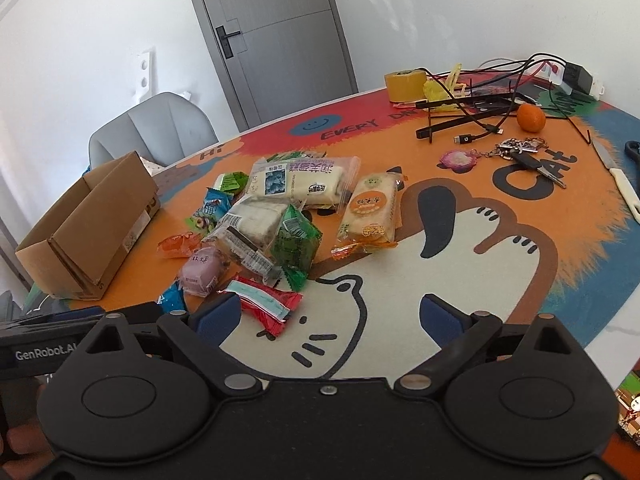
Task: Organize snacks
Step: 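Grasp the blue snack bag with the left tool while the right tool grasps the red-and-white bar, then lift the blue bag with the left tool while the right tool carries the red bar toward the box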
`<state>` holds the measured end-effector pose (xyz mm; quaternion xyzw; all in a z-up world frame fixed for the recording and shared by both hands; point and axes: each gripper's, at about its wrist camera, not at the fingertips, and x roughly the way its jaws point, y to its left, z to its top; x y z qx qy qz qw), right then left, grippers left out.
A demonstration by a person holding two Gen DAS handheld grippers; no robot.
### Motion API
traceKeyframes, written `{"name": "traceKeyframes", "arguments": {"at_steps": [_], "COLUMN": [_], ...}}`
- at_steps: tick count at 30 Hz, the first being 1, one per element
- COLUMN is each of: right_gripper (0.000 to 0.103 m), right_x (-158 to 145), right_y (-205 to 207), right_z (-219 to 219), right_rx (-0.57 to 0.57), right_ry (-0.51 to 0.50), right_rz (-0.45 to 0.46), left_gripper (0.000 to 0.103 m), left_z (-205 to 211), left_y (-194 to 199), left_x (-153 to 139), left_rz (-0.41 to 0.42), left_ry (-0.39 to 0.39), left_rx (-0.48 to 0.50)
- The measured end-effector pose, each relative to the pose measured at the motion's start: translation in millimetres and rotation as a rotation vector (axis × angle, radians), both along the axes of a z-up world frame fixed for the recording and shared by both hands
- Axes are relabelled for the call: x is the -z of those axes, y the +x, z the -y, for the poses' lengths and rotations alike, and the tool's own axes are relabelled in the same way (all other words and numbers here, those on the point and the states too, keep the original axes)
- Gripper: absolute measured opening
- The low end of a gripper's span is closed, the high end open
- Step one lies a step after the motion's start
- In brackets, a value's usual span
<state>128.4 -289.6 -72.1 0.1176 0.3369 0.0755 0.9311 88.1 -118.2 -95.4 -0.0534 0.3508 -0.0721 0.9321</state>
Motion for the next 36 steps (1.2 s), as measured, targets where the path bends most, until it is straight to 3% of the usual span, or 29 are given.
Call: {"name": "traceKeyframes", "arguments": {"at_steps": [3,7,12,14,15,36], "right_gripper": [0.091,0.089,0.086,0.085,0.084,0.068], "right_x": [3,6,10,11,11,14], "right_y": [5,10,15,17,18,42], "right_z": [0,-1,-8,-12,-15,-58], "right_rx": [-0.006,-0.009,-0.031,-0.043,-0.05,-0.14], "right_ry": [0.001,0.002,0.006,0.008,0.009,-0.051], "right_rz": [-0.002,-0.01,-0.02,-0.023,-0.021,-0.004], "left_gripper": [0.087,0.066,0.052,0.041,0.03,0.027], "left_z": [3,6,7,6,5,-49], "left_y": [4,12,14,14,14,4], "left_x": [4,11,18,18,18,13], "left_rz": [0.003,-0.023,-0.027,-0.018,-0.021,-0.002], "left_ry": [0.004,-0.014,-0.014,-0.009,-0.012,-0.052], "left_rx": [-0.013,-0.018,-0.017,-0.017,-0.016,-0.156]}}
